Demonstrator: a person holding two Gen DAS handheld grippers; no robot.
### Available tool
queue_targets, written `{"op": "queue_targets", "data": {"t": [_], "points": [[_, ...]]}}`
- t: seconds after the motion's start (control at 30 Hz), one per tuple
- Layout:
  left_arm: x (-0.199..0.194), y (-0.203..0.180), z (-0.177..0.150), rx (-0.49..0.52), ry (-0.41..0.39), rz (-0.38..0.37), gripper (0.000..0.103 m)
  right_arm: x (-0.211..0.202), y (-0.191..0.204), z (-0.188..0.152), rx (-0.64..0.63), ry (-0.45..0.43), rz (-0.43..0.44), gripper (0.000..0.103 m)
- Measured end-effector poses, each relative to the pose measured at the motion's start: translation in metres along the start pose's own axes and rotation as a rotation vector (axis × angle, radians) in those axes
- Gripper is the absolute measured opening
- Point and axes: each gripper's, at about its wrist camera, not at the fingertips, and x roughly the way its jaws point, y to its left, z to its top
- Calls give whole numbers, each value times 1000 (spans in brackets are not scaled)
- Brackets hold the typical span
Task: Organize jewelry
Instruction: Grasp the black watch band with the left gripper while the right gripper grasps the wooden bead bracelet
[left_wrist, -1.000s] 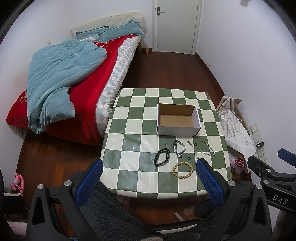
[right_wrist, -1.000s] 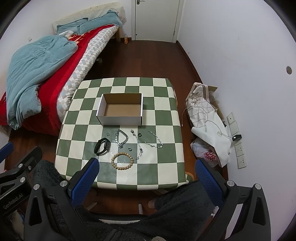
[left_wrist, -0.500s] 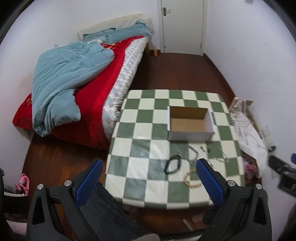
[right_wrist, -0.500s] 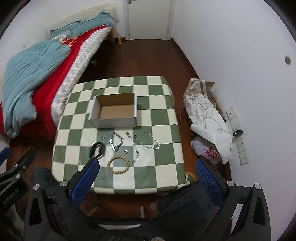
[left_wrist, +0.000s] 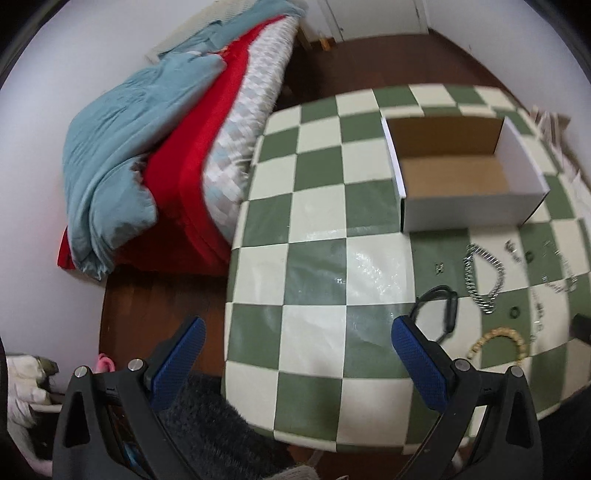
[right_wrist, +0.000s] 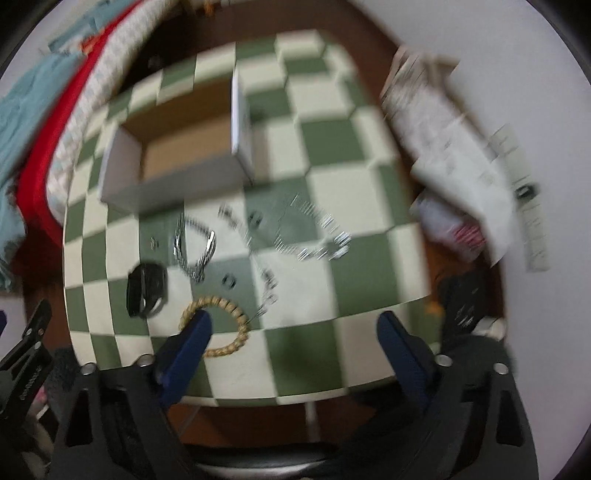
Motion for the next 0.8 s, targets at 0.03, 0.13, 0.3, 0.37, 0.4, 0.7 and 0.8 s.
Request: {"op": "queue_targets", "data": {"t": [0.03, 0.13, 0.3, 0.37, 0.4, 0.7, 0.8], "points": [[6, -4, 1, 12, 10, 6, 103, 14, 2, 1, 1, 31, 2, 82], [20, -13, 5, 42, 24, 5, 103, 50, 8, -1, 21, 120, 10, 69], [35, -24, 9, 72, 42, 4, 102, 84, 16, -15, 41, 202, 46, 53], [39, -29, 9, 83, 51, 3, 102, 87, 21, -19, 38, 194, 38, 52], [41, -31, 8, 89, 54, -4, 102, 88, 24, -20, 26, 185, 34, 52], [59, -48, 2, 97, 118, -104, 102, 85, 41, -45, -49, 85, -1, 9], [66, -54, 4, 92, 135, -149, 97, 74, 29, -49, -28, 57, 36, 9]]}}
